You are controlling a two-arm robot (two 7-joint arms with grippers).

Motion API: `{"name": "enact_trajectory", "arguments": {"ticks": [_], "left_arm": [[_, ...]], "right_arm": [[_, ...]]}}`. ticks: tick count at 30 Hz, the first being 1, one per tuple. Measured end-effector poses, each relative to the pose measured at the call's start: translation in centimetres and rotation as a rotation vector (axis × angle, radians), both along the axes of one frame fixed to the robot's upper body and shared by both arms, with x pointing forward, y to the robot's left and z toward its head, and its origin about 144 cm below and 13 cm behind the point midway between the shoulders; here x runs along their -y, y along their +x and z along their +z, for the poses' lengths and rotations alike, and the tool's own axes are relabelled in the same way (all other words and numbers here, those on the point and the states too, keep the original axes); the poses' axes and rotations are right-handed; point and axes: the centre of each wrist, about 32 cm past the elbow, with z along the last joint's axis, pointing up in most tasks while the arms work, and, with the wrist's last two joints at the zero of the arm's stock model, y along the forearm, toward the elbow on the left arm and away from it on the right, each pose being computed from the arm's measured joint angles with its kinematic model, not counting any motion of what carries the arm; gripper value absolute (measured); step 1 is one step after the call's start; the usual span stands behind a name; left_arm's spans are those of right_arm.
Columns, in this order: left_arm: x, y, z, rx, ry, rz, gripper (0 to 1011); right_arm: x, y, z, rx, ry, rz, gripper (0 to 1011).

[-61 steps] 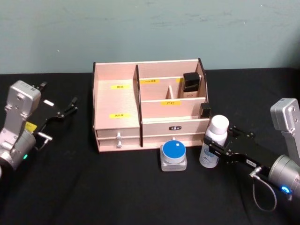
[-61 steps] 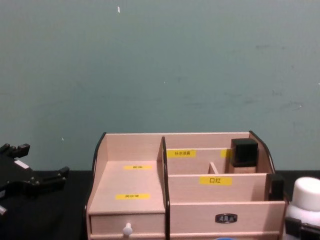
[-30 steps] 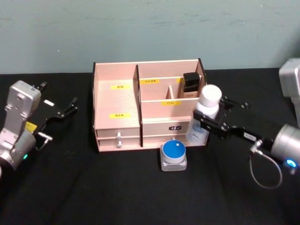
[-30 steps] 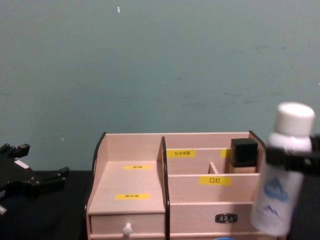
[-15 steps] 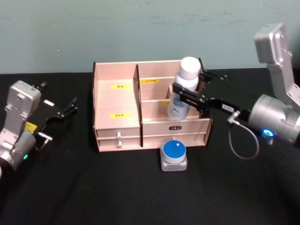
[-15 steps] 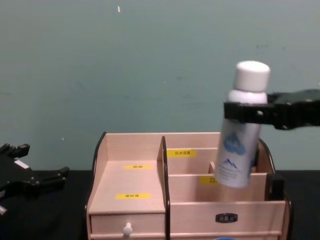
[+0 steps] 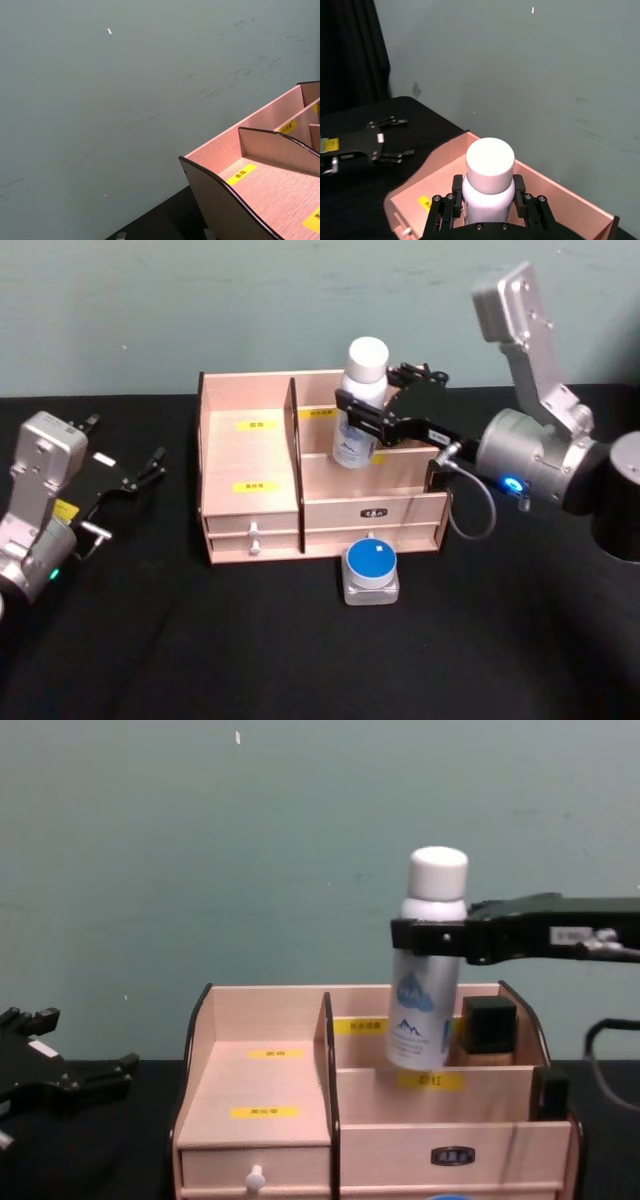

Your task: Pick up the facial cleanser and watermelon frost from the table and place them into the tiered storage box.

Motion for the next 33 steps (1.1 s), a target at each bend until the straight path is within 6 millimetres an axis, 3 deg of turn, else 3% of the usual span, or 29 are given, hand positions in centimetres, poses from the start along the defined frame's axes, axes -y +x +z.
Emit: {"name": "enact_trajectory", "arguments": {"ticks": [17, 33], "left_arm": [[0.0, 0.0, 0.0, 0.0, 0.0, 0.0, 1001], [0.0, 0.0, 0.0, 0.0, 0.0, 0.0, 1001]], "right_arm": [[-1.7, 3.2, -1.0, 0.003, -0.007, -0.04, 600], [-2.2, 4.0, -1.7, -0.002, -0.013, -0.046, 600]]}}
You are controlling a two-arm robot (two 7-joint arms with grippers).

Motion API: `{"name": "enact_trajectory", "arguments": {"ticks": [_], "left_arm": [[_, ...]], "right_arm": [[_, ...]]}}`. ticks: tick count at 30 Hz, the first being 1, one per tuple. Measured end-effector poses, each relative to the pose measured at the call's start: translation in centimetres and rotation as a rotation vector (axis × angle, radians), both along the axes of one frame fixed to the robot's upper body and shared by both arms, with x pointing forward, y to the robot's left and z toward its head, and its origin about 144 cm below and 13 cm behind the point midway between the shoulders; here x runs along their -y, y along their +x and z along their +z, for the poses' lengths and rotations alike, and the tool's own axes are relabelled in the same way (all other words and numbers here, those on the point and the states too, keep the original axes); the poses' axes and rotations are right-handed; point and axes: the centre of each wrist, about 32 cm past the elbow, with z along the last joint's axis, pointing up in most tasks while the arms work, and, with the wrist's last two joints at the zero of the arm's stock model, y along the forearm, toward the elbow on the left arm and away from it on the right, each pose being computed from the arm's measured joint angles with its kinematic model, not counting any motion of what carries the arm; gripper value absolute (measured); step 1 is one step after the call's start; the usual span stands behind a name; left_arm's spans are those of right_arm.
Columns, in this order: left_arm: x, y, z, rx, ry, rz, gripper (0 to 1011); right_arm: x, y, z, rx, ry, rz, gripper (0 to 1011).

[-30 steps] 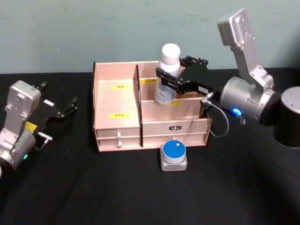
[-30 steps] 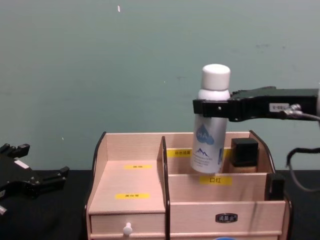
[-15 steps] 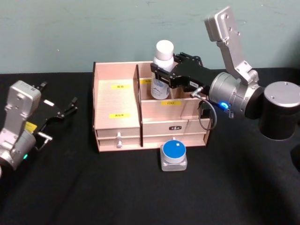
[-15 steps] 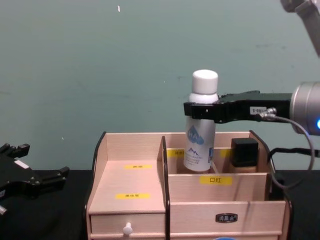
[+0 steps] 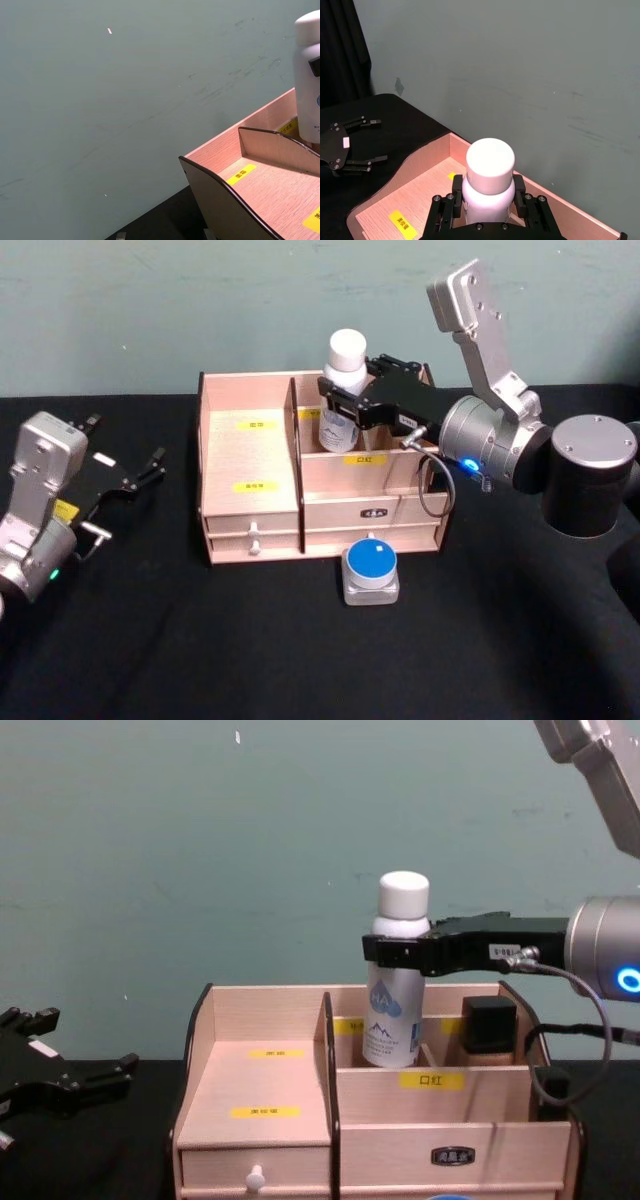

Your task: Pick up the facial cleanser and watermelon frost from the table and place them into the tiered storage box.

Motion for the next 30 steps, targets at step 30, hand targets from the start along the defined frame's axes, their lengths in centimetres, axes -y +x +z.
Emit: {"name": "enact_trajectory", "arguments": {"ticks": [30], "left_arm": [[0.0, 0.0, 0.0, 0.0, 0.0, 0.0, 1001]], "right_arm": [[-0.1, 0.7, -1.5, -0.036, -0.032, -0.001, 600]]}}
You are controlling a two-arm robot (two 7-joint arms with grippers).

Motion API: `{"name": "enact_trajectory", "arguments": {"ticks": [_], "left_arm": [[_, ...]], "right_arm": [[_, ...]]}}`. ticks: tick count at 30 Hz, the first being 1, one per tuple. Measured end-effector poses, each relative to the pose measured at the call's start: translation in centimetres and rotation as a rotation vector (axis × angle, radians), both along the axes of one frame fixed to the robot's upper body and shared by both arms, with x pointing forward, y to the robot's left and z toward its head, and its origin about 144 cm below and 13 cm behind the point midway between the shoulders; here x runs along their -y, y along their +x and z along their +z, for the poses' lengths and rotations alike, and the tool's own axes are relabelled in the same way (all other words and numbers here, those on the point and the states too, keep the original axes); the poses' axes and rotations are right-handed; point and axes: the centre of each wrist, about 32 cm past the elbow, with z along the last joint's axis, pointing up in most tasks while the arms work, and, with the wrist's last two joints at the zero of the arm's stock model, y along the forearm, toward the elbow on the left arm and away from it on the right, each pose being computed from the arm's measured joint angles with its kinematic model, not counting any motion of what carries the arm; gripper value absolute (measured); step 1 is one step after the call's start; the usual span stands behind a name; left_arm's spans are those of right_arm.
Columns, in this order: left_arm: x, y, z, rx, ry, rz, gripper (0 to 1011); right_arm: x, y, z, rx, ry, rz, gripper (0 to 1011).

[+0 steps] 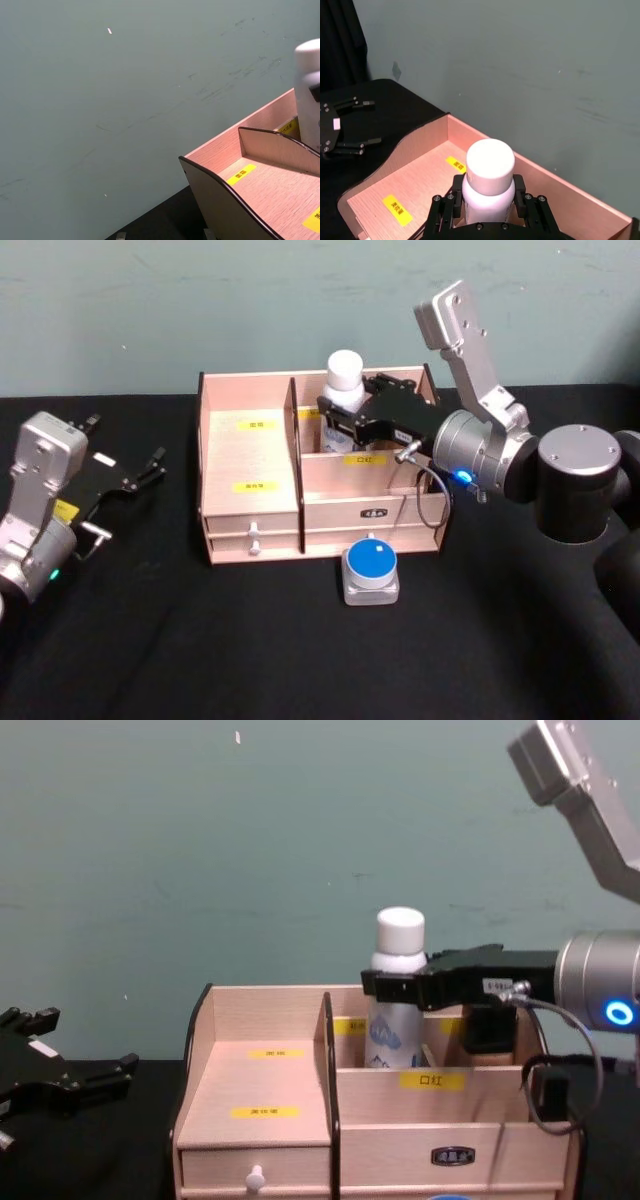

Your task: Pick up the facial cleanser and watermelon frost from the table and place them into the tiered storage box.

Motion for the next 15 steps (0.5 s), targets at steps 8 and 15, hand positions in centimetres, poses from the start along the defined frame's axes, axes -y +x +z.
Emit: {"name": "enact_trajectory", "arguments": {"ticks": [8, 15], "left_arm": [[0.0, 0.0, 0.0, 0.0, 0.0, 0.0, 1001], [0.0, 0.0, 0.0, 0.0, 0.0, 0.0, 1001]], "right_arm": [[-0.36, 0.15, -0.75, -0.029, -0.013, 0.01, 600], [-0.41, 0.17, -0.89, -0.037, -0.016, 0.01, 600]]}}
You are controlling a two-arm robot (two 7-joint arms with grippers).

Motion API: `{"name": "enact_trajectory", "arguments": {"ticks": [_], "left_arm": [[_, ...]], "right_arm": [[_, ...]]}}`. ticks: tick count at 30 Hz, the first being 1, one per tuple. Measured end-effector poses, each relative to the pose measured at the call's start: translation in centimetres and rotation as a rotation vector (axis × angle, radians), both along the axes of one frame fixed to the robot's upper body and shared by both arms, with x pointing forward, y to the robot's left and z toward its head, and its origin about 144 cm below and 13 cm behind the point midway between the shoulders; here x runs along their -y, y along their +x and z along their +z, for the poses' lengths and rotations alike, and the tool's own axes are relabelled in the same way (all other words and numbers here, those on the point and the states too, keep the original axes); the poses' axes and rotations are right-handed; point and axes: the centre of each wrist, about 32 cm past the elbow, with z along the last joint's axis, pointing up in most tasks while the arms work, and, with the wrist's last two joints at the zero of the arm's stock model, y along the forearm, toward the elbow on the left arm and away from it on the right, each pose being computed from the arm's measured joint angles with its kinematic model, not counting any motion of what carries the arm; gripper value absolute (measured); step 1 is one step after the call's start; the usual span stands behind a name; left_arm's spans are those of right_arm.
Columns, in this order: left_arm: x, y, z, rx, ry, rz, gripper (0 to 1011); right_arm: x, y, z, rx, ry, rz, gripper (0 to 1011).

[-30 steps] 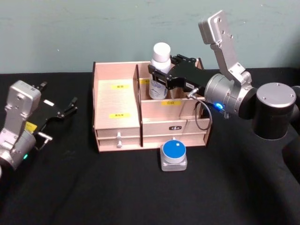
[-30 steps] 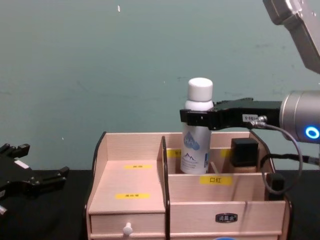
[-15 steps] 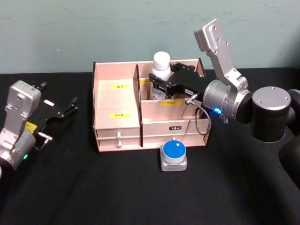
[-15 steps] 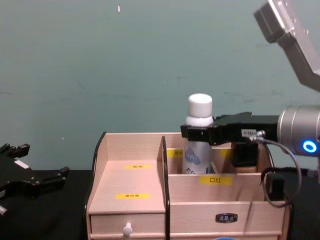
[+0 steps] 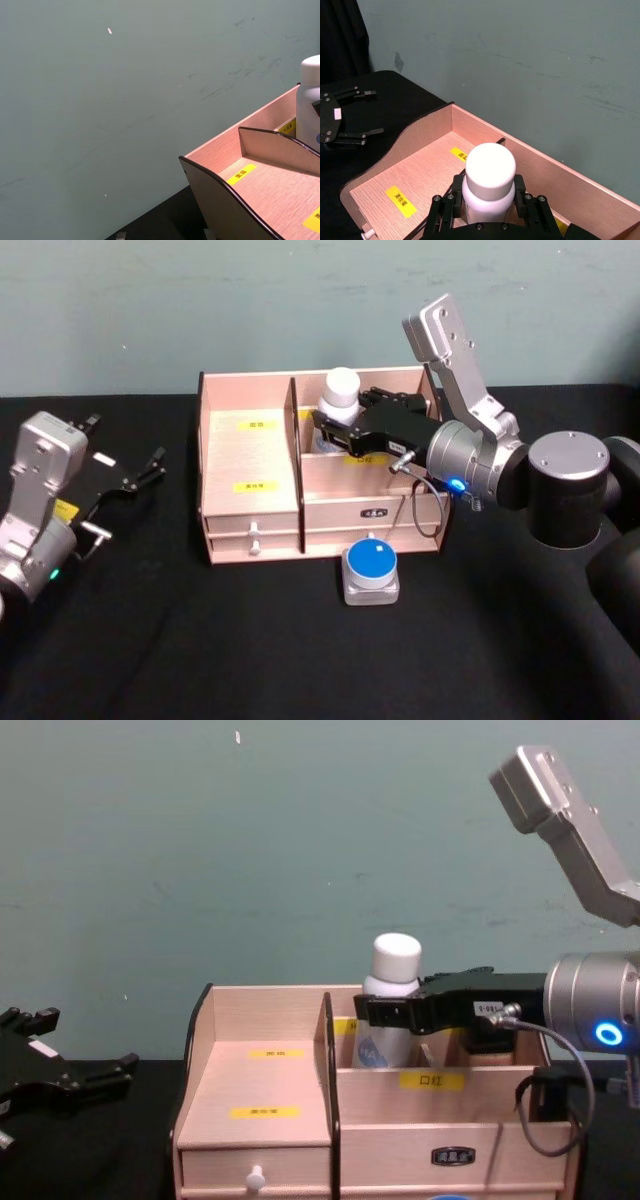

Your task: Pick up the facial cleanser and watermelon frost from the table and place them into the tiered storage box.

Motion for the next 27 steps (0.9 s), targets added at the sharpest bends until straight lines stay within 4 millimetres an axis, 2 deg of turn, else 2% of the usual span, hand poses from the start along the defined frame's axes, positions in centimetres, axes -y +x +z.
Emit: {"name": "enact_trajectory", "arguments": {"ticks": [7, 8, 19, 27], "left_arm": [[0.0, 0.0, 0.0, 0.0, 0.0, 0.0, 1001], [0.0, 0.0, 0.0, 0.0, 0.0, 0.0, 1001], [0.0, 0.0, 0.0, 0.0, 0.0, 0.0, 1001], [0.0, 0.0, 0.0, 0.0, 0.0, 0.0, 1001]], "right_arm": [[0.0, 0.0, 0.0, 0.002, 0.001, 0.001, 633], [0.0, 0.0, 0.1, 0.003, 0.001, 0.001, 698], [0.2, 0.0, 0.1, 0.003, 0.007, -0.002, 984], [0.9, -0.9, 1.6, 0.028, 0.011, 0.005, 1000]]}}
